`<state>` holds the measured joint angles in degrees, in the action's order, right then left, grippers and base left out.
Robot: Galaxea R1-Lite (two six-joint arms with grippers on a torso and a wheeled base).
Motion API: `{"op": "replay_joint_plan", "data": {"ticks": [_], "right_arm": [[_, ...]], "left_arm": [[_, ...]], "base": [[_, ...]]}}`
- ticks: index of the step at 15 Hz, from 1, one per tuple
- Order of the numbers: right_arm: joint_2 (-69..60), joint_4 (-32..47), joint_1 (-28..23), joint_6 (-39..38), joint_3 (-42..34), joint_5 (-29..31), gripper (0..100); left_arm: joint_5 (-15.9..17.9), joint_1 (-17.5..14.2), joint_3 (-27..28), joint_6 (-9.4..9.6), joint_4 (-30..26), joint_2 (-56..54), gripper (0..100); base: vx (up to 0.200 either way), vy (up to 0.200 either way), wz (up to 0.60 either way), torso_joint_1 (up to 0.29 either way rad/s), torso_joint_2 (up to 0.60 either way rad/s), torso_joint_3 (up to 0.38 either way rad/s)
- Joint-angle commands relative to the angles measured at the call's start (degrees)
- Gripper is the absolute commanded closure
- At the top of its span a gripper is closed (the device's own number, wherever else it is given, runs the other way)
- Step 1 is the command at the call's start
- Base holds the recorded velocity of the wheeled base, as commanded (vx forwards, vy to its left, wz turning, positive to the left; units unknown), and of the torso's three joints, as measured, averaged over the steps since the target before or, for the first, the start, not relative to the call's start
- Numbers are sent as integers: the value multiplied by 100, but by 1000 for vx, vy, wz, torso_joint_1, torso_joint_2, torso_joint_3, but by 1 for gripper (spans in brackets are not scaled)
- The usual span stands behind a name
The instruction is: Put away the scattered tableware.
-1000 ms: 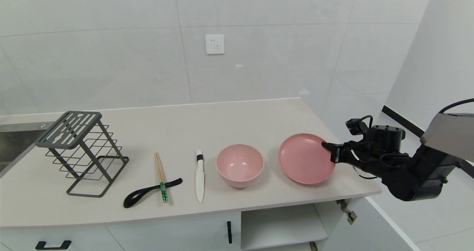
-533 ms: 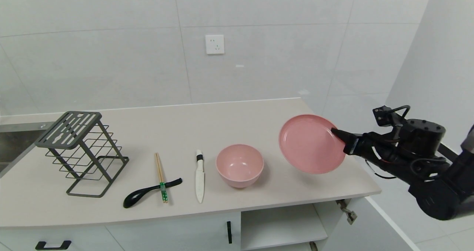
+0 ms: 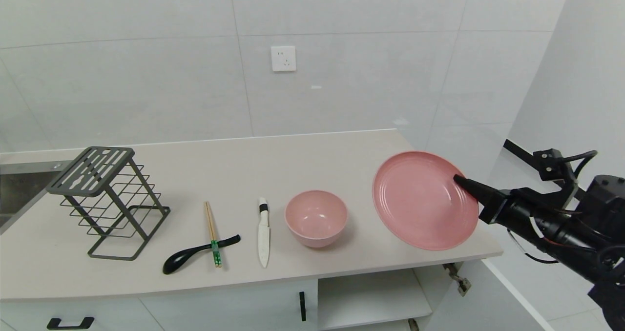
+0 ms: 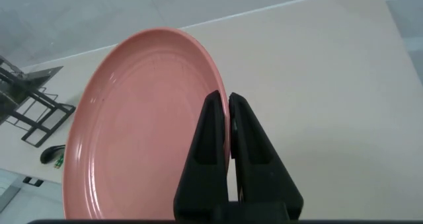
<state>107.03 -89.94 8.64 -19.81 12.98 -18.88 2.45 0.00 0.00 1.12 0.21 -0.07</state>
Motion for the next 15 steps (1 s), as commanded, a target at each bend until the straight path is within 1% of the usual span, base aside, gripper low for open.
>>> {"op": "replay_joint_plan", "data": {"ticks": [1,3,4,5,6,7,8,9,10,11,12,13,14,15], "right_arm": [[-429,-6,-12,3,-41,-10,100],[-701,-6,-12,-32,-147,-10,100],[-798,-6,-12,-32,-200,-19,100],[-877,-6,-12,-14,-270,-19,100],[-930,-6,-12,-23,-314,-28,100],[-930,-6,-12,-14,-314,-28,100],[-930,-6,6,-5,-332,-28,100],[-939,-6,-3,3,-384,-28,100],[-947,-6,-3,3,-402,-28,100],[-1000,-6,-12,12,-446,-28,100],[-1009,-6,-12,12,-490,-28,100],[-1018,-6,6,47,-507,-28,100],[-1027,-6,6,162,-525,-28,100],[-1044,-6,-3,250,-542,-28,100]], "left_arm": [[80,0,0,-33,6,7,0],[212,0,0,-33,-3,7,0],[194,0,0,11,269,7,0],[212,-9,123,-7,1438,7,0],[203,-9,237,-7,1887,7,0],[221,-9,299,-33,1649,7,0],[256,9,360,-156,1324,7,0],[537,35,694,-763,647,86,0],[608,44,826,-886,419,174,0],[722,53,1406,-1325,-381,807,0],[775,88,1652,-1536,-574,1255,0],[915,185,1793,-1589,-566,1651,0],[1161,308,1960,-1589,-557,2213,0],[1284,369,2004,-1554,-548,2626,0]], "base": [[0,0,0,0,0,0],[0,0,0,0,0,0],[0,0,0,0,0,0],[0,0,0,0,0,0],[0,0,0,0,0,0],[0,0,0,0,0,0],[0,0,0,0,0,0],[0,0,0,0,0,0],[0,0,0,0,0,0],[0,0,0,0,0,0],[0,0,0,0,0,0],[0,0,0,0,0,0],[0,0,0,0,0,0],[0,0,0,0,0,0]]}}
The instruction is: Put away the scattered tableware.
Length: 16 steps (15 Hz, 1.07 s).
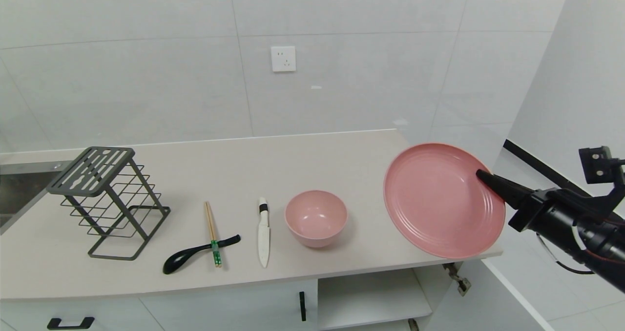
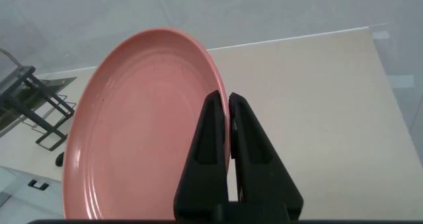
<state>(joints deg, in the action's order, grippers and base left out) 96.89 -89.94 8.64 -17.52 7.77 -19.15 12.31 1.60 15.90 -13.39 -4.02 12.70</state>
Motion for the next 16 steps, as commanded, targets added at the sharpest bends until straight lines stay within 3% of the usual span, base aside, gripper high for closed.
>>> {"op": "replay_joint_plan", "data": {"ticks": [1,3,4,5,8,11,14,16], "right_arm": [[-74,-6,-3,47,-29,-1,100],[-109,-6,-12,47,-38,-10,100],[-162,-6,-12,47,-38,-18,100],[-162,-6,-12,47,-38,-27,100],[-153,-6,-12,47,-29,-36,100],[-118,-6,-56,47,-29,-36,100],[-39,-6,-82,47,-29,-62,100],[14,-6,-223,55,-29,-185,100]], "left_arm": [[395,280,423,-6,-46,1780,0],[711,579,388,126,24,2360,0],[755,1027,388,134,16,2773,0],[667,1282,449,134,51,3177,0],[289,1405,836,134,490,4416,0],[-177,1633,1161,108,587,5568,0],[-194,1835,1416,126,947,6508,0],[-221,1967,1733,134,1475,7238,0]], "base": [[0,0,0,0,0,0],[0,0,0,0,0,0],[0,0,0,0,0,0],[0,0,0,0,0,0],[0,0,0,0,0,0],[0,0,0,0,0,0],[0,0,0,0,0,0],[0,0,0,0,0,0]]}}
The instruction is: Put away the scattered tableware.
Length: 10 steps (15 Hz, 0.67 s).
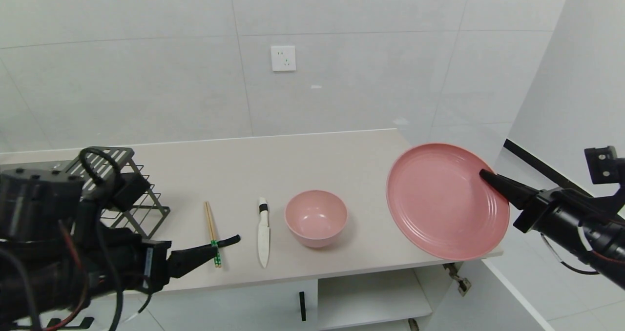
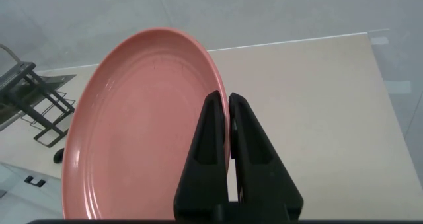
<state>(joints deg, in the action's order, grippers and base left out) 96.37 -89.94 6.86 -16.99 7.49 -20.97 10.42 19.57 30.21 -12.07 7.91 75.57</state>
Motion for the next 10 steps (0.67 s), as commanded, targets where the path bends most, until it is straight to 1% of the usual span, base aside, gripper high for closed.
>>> {"op": "replay_joint_plan", "data": {"ticks": [1,2,4,5,6,7,8,9,10], "right_arm": [[75,-6,-54,3,7,-4,100],[93,-6,-54,3,7,-4,100],[110,-6,-54,3,7,-4,100],[137,-6,-54,3,7,-4,100],[198,-6,-62,3,16,-4,100],[207,-6,-71,3,16,-4,100],[216,-6,-80,3,16,-4,100],[207,-6,-89,3,25,-4,100],[216,-6,-115,3,25,-4,100]], "left_arm": [[-49,206,398,3,413,1144,0],[-119,232,591,3,650,1575,0],[-119,241,697,12,1037,2111,0],[-111,249,706,3,1547,2489,0],[-128,329,750,3,2180,2902,0],[-137,373,829,-6,2610,3183,0],[-137,443,890,-32,2988,3403,0],[-155,504,1005,-32,3234,3579,0],[-155,531,1110,-50,3313,3702,0]], "base": [[0,0,0,0,0,0],[0,0,0,0,0,0],[0,0,0,0,0,0],[0,0,0,0,0,0],[0,0,0,0,0,0],[0,0,0,0,0,0],[0,0,0,0,0,0],[0,0,0,0,0,0],[0,0,0,0,0,0]]}}
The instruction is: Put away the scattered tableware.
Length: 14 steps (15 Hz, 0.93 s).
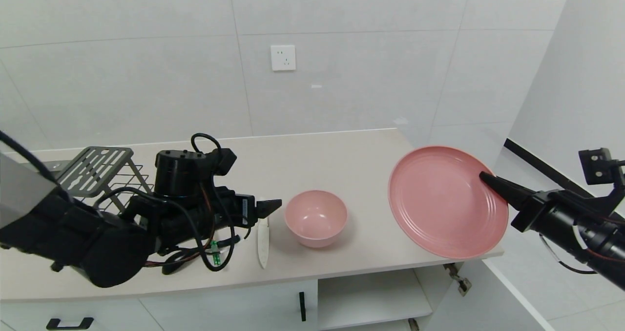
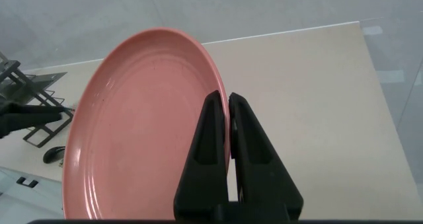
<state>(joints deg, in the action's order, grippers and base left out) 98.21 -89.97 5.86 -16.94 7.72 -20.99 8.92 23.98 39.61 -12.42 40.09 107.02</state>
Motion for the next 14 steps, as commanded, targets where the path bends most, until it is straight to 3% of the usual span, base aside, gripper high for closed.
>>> {"op": "replay_joint_plan", "data": {"ticks": [1,5,11,14], "right_arm": [[23,-3,-24,-2,2,-1,100],[23,-3,-24,-2,2,-1,100],[23,-3,-24,-2,2,-1,100],[32,-3,-24,-2,2,-1,100]], "left_arm": [[-5,98,320,-15,104,653,0],[-13,89,601,-15,69,917,0],[-13,169,1691,-67,-257,1849,0],[-13,212,1893,-67,-353,2121,0]], "base": [[0,0,0,0,0,0],[0,0,0,0,0,0],[0,0,0,0,0,0],[0,0,0,0,0,0]]}}
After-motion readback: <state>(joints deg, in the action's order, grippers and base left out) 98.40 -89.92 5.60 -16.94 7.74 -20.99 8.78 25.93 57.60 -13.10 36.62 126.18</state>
